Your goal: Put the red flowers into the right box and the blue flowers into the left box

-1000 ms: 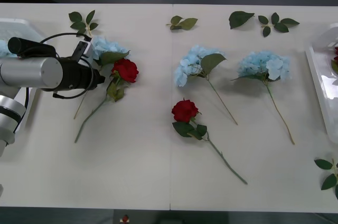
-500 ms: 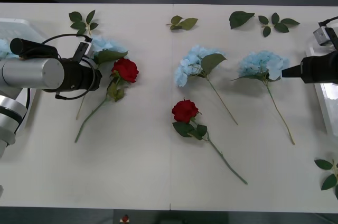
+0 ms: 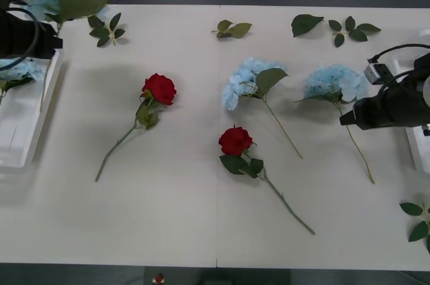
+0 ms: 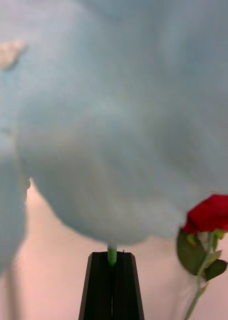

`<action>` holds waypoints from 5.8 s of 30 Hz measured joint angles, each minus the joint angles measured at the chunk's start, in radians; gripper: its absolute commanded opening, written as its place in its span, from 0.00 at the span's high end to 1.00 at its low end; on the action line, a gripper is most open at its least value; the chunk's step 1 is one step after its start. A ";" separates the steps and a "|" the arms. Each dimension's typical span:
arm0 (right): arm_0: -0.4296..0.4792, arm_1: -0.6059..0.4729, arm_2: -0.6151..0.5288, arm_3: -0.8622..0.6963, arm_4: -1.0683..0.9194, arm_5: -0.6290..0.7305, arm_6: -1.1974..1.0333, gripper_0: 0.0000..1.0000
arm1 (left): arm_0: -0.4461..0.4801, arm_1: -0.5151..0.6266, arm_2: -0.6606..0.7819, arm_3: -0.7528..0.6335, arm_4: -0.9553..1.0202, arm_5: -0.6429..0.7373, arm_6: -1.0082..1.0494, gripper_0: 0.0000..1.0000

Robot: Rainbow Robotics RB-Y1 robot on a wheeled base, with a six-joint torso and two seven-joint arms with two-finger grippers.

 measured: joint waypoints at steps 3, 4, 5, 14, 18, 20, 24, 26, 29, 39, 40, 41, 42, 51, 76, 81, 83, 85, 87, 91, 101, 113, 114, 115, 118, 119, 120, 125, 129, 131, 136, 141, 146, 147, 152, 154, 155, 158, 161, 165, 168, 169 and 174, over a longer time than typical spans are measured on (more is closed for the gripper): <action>-0.020 0.054 0.001 0.049 0.053 0.000 0.000 0.09 | 0.000 0.111 0.008 0.001 0.005 0.000 0.000 1.00; -0.027 0.068 0.003 0.060 0.069 0.000 0.000 0.09 | 0.000 0.141 0.009 0.004 0.005 0.000 0.000 1.00; -0.034 0.081 0.008 0.069 0.086 0.000 0.000 0.08 | 0.000 0.171 0.011 0.013 0.005 0.000 0.000 1.00; -0.105 0.127 0.123 0.158 0.184 -0.025 0.000 0.09 | 0.057 0.292 0.047 0.097 0.005 -0.099 0.000 1.00; -0.109 0.170 0.103 0.195 0.211 -0.026 0.000 0.08 | 0.169 0.309 0.079 0.082 0.005 -0.155 0.000 1.00; -0.109 0.188 0.091 0.212 0.211 -0.034 0.001 0.09 | 0.229 0.309 0.100 0.071 0.005 -0.180 0.000 1.00; -0.118 0.208 0.090 0.242 0.210 -0.050 0.014 0.17 | 0.358 0.309 0.145 0.033 0.006 -0.213 0.000 1.00; -0.125 0.210 0.094 0.252 0.210 -0.050 0.024 0.19 | 0.408 0.308 0.159 0.019 0.006 -0.243 0.000 1.00; -0.129 0.210 0.099 0.257 0.210 -0.050 0.025 0.46 | 0.445 0.300 0.162 0.017 0.003 -0.285 0.000 1.00; -0.129 0.210 0.100 0.260 0.210 -0.053 0.034 1.00 | 0.448 0.221 0.161 0.017 -0.075 -0.318 0.000 0.99; -0.129 0.210 0.100 0.263 0.210 -0.059 0.046 1.00 | 0.448 0.217 0.161 0.017 -0.075 -0.318 0.000 0.98; -0.129 0.210 0.100 0.267 0.210 -0.068 0.062 1.00 | 0.448 0.213 0.161 0.017 -0.076 -0.318 0.000 0.98; -0.129 0.210 0.100 0.271 0.210 -0.078 0.077 1.00 | 0.448 0.211 0.161 0.017 -0.076 -0.318 0.000 0.95; -0.157 0.196 0.093 0.303 0.029 -0.078 0.098 1.00 | 0.448 0.210 0.161 0.017 -0.081 -0.318 0.000 0.69; -0.205 0.284 -0.331 0.171 -0.709 0.113 0.991 1.00 | 0.244 0.210 0.061 -0.384 0.180 0.074 0.053 0.04; -0.205 0.425 -0.390 0.171 -0.736 0.110 1.036 1.00 | 0.181 0.174 -0.198 -0.383 0.180 -0.117 0.132 0.04; -0.205 0.468 -0.390 0.171 -0.737 0.095 1.036 1.00 | 0.185 0.119 -0.254 -0.374 0.179 -0.212 0.131 0.04; -0.205 0.507 -0.389 0.171 -0.737 0.081 1.036 1.00 | 0.192 0.052 -0.279 -0.352 0.184 -0.246 0.125 0.04; -0.205 0.543 -0.389 0.171 -0.737 0.068 1.036 1.00 | 0.205 -0.022 -0.277 -0.323 0.218 -0.257 0.087 0.04; -0.205 0.600 -0.386 0.171 -0.737 0.051 1.036 1.00 | 0.255 -0.140 -0.229 -0.303 0.301 -0.258 -0.137 0.04; -0.227 0.662 -0.291 0.171 -0.722 -0.035 1.036 1.00 | 0.408 -0.316 -0.159 -0.302 0.625 -0.259 -0.603 0.04; -0.236 0.662 -0.287 0.171 -0.742 -0.058 1.036 1.00 | 0.397 -0.526 -0.169 -0.302 0.619 -0.263 -0.750 0.04; -0.236 0.662 -0.287 0.171 -0.749 -0.060 1.036 1.00 | 0.390 -0.529 -0.169 -0.302 0.609 -0.264 -0.754 0.04; -0.236 0.662 -0.287 0.171 -0.752 -0.060 1.036 1.00 | 0.384 -0.529 -0.169 -0.302 0.599 -0.264 -0.754 0.04; -0.236 0.662 -0.287 0.171 -0.753 -0.060 1.036 1.00 | 0.361 -0.529 -0.169 -0.301 0.566 -0.267 -0.754 0.04; -0.236 0.662 -0.287 0.171 -0.753 -0.060 1.036 1.00 | 0.353 -0.529 -0.169 -0.300 0.558 -0.273 -0.754 0.04; -0.236 0.662 -0.287 0.171 -0.753 -0.060 1.036 1.00 | 0.343 -0.529 -0.169 -0.294 0.554 -0.281 -0.754 0.04; -0.236 0.662 -0.287 0.171 -0.763 -0.060 1.036 1.00 | 0.280 -0.529 -0.169 -0.219 0.554 -0.287 -0.754 0.71; -0.236 0.662 -0.287 0.171 -0.765 -0.060 1.036 1.00 | 0.242 -0.529 -0.169 -0.171 0.554 -0.288 -0.754 1.00; -0.236 0.662 -0.287 0.171 -0.765 -0.060 1.036 1.00 | 0.239 -0.529 -0.169 -0.166 0.554 -0.296 -0.754 1.00; -0.236 0.662 -0.287 0.171 -0.766 -0.060 1.035 1.00 | 0.239 -0.529 -0.169 -0.166 0.554 -0.306 -0.754 1.00; -0.236 0.662 -0.287 0.171 -0.767 -0.060 1.035 1.00 | 0.239 -0.529 -0.169 -0.166 0.554 -0.306 -0.753 1.00; -0.236 0.662 -0.287 0.171 -0.770 -0.060 1.035 1.00 | 0.239 -0.529 -0.169 -0.166 0.554 -0.306 -0.753 1.00; -0.236 0.662 -0.287 0.171 -0.770 -0.060 1.035 1.00 | 0.239 -0.529 -0.169 -0.166 0.554 -0.306 -0.753 1.00; -0.236 0.659 -0.287 0.171 -0.772 -0.060 1.035 0.98 | 0.239 -0.529 -0.169 -0.166 0.556 -0.307 -0.753 1.00; -0.236 0.658 -0.287 0.171 -0.778 -0.056 1.035 0.56 | 0.239 -0.528 -0.169 -0.166 0.562 -0.307 -0.753 1.00; -0.236 0.656 -0.287 0.171 -0.784 -0.051 1.035 0.44 | 0.239 -0.527 -0.169 -0.166 0.569 -0.307 -0.753 1.00; -0.236 0.639 -0.287 0.171 -0.786 -0.038 1.035 0.23 | 0.239 -0.513 -0.169 -0.166 0.601 -0.307 -0.753 1.00; -0.236 0.616 -0.286 0.171 -0.786 -0.038 1.035 0.14 | 0.239 -0.501 -0.169 -0.166 0.611 -0.307 -0.753 1.00; -0.236 0.588 -0.286 0.171 -0.791 -0.036 1.035 0.08 | 0.239 -0.493 -0.165 -0.166 0.614 -0.307 -0.753 1.00; -0.236 0.568 -0.286 0.171 -0.806 -0.012 1.035 0.07 | 0.239 -0.459 -0.138 -0.166 0.648 -0.305 -0.752 1.00; -0.236 0.559 -0.286 0.171 -0.809 -0.006 1.035 0.07 | 0.239 -0.437 -0.126 -0.166 0.659 -0.300 -0.752 1.00; -0.236 0.482 -0.279 0.171 -0.814 0.044 1.035 0.07 | 0.242 -0.234 -0.089 -0.166 0.732 -0.243 -0.628 1.00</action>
